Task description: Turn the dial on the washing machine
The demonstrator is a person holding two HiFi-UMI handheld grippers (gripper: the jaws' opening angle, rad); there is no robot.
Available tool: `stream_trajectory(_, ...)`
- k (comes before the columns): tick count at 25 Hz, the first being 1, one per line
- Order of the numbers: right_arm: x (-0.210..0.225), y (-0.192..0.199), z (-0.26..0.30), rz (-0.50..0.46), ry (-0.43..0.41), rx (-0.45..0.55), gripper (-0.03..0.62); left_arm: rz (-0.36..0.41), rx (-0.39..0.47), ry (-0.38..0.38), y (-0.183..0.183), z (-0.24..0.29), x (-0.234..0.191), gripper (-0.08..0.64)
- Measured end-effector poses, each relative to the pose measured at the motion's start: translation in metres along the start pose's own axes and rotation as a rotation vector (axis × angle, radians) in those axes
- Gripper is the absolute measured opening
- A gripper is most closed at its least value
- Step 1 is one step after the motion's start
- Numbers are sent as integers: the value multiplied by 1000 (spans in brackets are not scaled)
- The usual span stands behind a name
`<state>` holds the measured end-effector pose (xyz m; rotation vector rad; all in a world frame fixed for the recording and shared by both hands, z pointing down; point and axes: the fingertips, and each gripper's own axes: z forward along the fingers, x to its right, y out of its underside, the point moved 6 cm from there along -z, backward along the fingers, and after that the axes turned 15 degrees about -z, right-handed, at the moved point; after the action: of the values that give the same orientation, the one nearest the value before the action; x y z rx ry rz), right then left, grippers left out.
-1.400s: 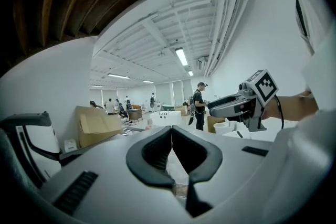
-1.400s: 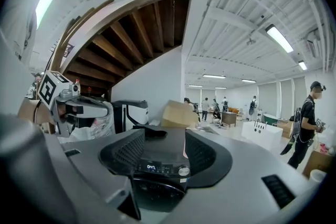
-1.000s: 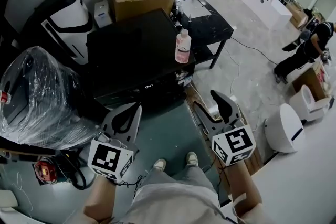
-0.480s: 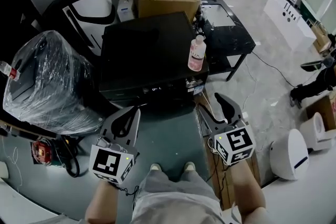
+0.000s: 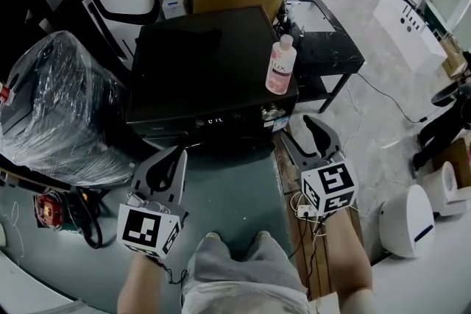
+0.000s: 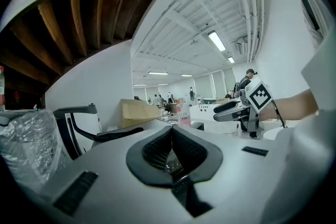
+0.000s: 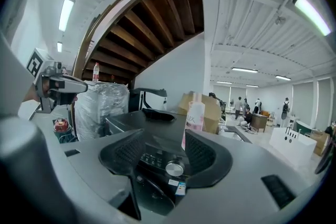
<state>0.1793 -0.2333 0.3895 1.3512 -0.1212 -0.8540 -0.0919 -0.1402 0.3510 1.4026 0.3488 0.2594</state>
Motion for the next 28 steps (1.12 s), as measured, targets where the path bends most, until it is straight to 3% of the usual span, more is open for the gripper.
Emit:
stream_trajectory(11, -12, 64, 61, -87, 18, -74, 262, -43, 2, 4, 60, 42, -24, 20)
stream_trajectory(19, -26, 105, 97, -107, 13, -110, 262, -58, -58, 11, 104, 62, -39, 20)
stream_trajectory(28, -29, 131, 135, -199, 10, -148, 272, -52, -103, 20, 143, 92, -46, 20)
